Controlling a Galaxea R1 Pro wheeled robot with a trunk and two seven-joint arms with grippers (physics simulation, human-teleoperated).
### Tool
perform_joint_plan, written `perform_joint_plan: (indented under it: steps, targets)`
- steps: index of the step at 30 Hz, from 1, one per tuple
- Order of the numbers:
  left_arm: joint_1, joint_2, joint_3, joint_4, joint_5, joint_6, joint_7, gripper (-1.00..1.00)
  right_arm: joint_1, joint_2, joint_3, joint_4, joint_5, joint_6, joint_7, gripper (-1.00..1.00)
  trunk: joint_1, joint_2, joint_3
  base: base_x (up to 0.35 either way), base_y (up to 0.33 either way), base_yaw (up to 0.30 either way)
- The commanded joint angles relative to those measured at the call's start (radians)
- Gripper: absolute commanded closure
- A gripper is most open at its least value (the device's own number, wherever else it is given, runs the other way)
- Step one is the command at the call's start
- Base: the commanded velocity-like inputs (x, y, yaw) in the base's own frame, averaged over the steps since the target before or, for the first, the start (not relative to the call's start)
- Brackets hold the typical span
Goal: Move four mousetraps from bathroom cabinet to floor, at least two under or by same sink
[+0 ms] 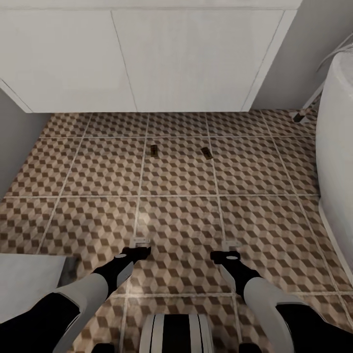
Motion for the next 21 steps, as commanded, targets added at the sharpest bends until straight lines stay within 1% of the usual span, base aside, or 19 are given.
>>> perform_joint_plan:
  steps: [1, 7, 17, 21]
  targets:
    - [0.000, 0.000, -0.009, 0.000, 0.008, -0.002, 0.004, -1.00, 0.000, 0.000, -0.002, -0.002, 0.007, 0.007, -0.003, -1.00, -0.001, 0.000, 0.000, -0.160, 0.000, 0.000]
    - [0.000, 0.000, -0.009, 0.001, 0.008, -0.003, 0.004, -1.00, 0.000, -0.001, -0.002, -0.002, 0.007, 0.007, -0.003, -1.00, -0.001, 0.000, 0.000, -0.079, 0.000, 0.000]
    - [0.000, 0.000, -0.009, 0.003, 0.008, -0.005, 0.005, -1.00, 0.000, -0.001, -0.002, -0.002, 0.007, 0.007, -0.003, -1.00, -0.001, 0.000, 0.000, -0.018, 0.000, 0.000]
    - [0.000, 0.000, -0.009, 0.003, 0.008, -0.004, 0.006, -1.00, 0.000, -0.001, -0.002, -0.002, 0.007, 0.007, -0.003, -1.00, -0.002, 0.001, 0.015, -0.003, 0.000, 0.000]
